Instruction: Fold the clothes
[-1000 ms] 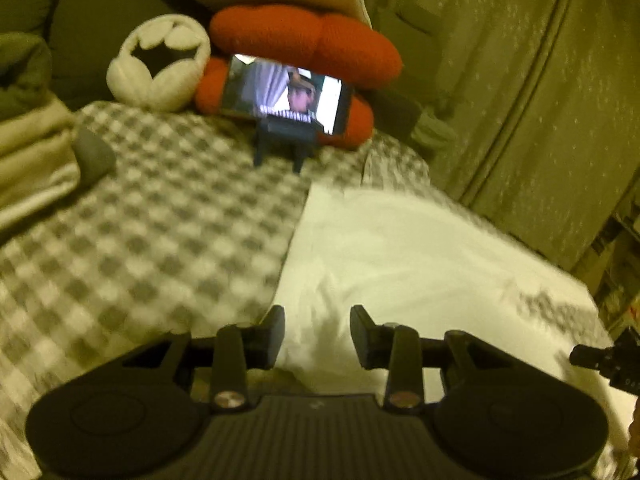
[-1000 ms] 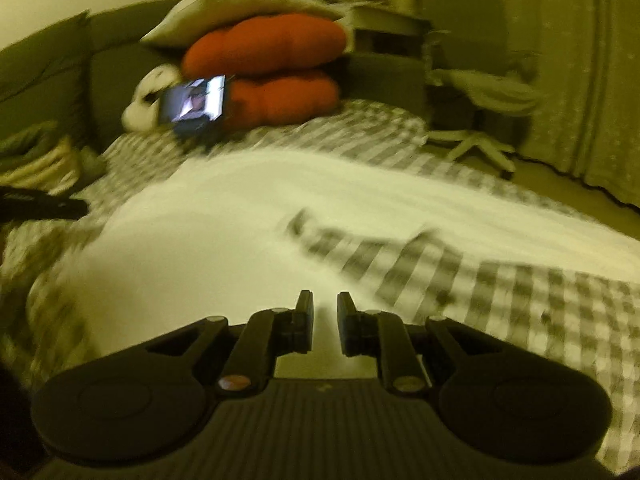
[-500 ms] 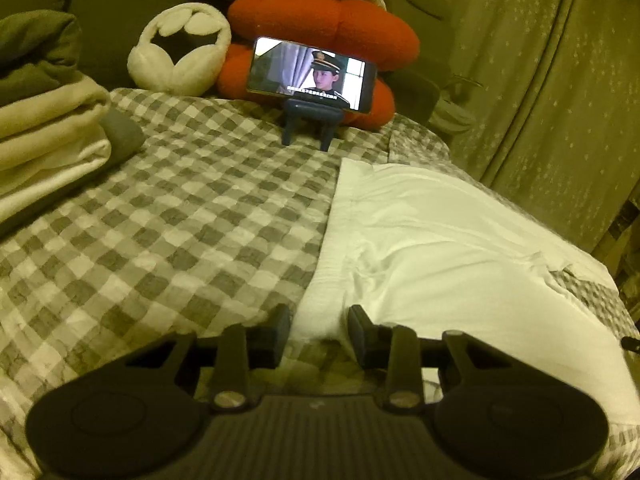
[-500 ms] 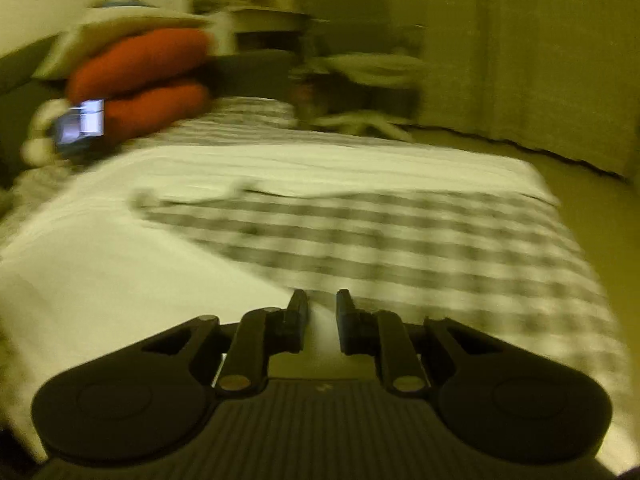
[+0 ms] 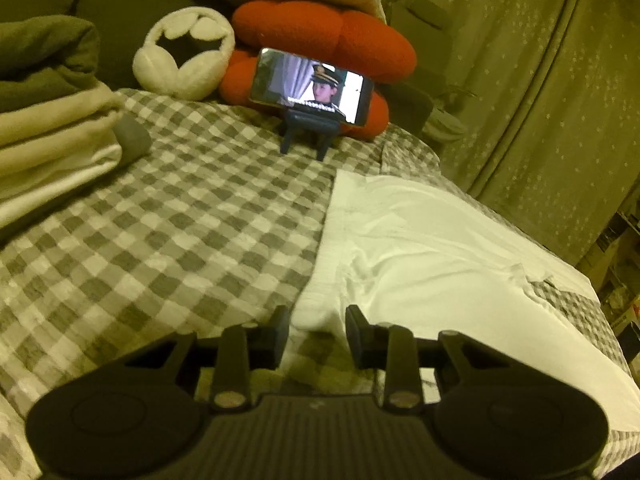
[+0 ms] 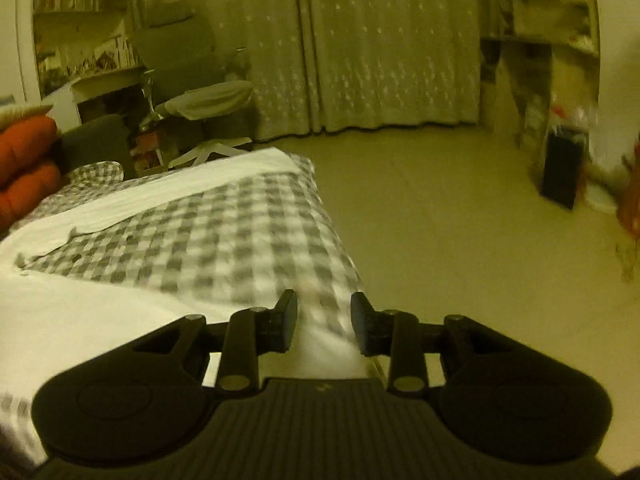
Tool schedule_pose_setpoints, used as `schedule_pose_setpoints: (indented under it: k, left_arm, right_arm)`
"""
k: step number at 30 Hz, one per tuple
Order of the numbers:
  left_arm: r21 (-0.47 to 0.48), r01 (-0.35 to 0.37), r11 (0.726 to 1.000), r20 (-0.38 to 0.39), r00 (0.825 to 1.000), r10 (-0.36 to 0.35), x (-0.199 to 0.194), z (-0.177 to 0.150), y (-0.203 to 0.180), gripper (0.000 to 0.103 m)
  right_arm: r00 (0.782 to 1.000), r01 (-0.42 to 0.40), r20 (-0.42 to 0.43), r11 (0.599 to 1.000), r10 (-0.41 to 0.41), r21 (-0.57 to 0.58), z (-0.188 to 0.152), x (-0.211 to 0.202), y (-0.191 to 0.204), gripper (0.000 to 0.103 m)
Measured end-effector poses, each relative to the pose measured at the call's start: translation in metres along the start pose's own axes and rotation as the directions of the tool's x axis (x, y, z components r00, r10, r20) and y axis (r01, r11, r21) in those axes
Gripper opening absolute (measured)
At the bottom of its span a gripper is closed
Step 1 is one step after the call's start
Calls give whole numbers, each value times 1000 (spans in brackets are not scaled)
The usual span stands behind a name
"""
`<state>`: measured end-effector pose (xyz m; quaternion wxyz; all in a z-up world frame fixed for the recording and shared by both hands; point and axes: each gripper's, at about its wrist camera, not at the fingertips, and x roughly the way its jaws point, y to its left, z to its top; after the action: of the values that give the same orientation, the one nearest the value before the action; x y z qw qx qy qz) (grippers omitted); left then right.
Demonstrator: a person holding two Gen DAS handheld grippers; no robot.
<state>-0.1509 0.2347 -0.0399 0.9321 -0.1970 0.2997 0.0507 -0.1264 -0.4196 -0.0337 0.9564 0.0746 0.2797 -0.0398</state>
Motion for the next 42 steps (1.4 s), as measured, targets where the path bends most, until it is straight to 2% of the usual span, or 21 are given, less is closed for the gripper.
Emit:
schedule_pose_setpoints:
  k: [5, 8, 11, 13, 16, 18, 19, 22, 23, 26, 32, 35, 36, 37, 38, 42]
  left_arm:
    - [15, 2, 1000, -5, 1000, -2, 2, -3, -11, 30]
    - [31, 5, 1000, -3, 1000, -5, 2, -1, -17, 30]
    - [48, -29, 998, 5, 1000, 28, 4, -1, -21, 30]
    - [58, -57, 997, 11, 998, 56, 6, -2, -24, 30]
    - [74, -99, 992, 20, 995, 98, 8, -3, -29, 30]
    - [83, -121, 989, 19, 993, 120, 11, -5, -32, 30]
    - [94, -135, 986, 19, 991, 134, 13, -7, -34, 30]
    - [132, -178, 975, 23, 984, 177, 17, -12, -42, 30]
    - [147, -192, 970, 26, 981, 191, 17, -13, -45, 30]
    - [178, -227, 957, 32, 974, 225, 18, -15, -52, 30]
    - [195, -258, 946, 30, 966, 257, 21, -15, -57, 30]
    - [182, -258, 949, 20, 966, 258, 20, -13, -56, 30]
    - [179, -257, 950, 18, 966, 258, 21, -12, -56, 30]
    - [178, -258, 950, 16, 966, 259, 21, -12, -56, 30]
    - [179, -260, 949, 15, 965, 262, 21, -12, -56, 30]
    - [181, -281, 942, 22, 959, 282, 23, -14, -61, 30]
  right_arm:
    - [999, -39, -27, 999, 38, -13, -12, 1, -5, 34]
    - [996, -85, -18, 995, 86, 44, -7, 9, -15, 34]
    - [983, -176, -34, 980, 180, 93, -6, 16, -27, 35]
    - [971, -227, -51, 966, 235, 119, -7, 24, -33, 41]
    - [947, -299, -63, 938, 314, 176, -8, 32, -45, 41]
    - [932, -345, -46, 919, 360, 190, -10, 31, -50, 24]
    - [928, -357, -37, 915, 370, 187, -11, 28, -51, 22]
    - [934, -352, -9, 922, 358, 161, -10, 18, -49, 11]
    - [942, -332, -1, 931, 336, 152, -8, 15, -48, 4]
    - [965, -262, 17, 959, 262, 108, -3, 15, -43, 2]
    - [970, -243, -7, 966, 245, 82, -18, 29, -50, 1]
    - [954, -299, 64, 938, 292, 174, -25, 23, -77, 21]
    - [945, -327, 84, 923, 316, 203, -27, 21, -87, 44]
    - [936, -350, 100, 910, 336, 224, -29, 19, -95, 54]
    - [931, -364, 110, 901, 347, 236, -31, 18, -101, 59]
    - [922, -386, 71, 894, 380, 226, -36, 21, -107, 59]
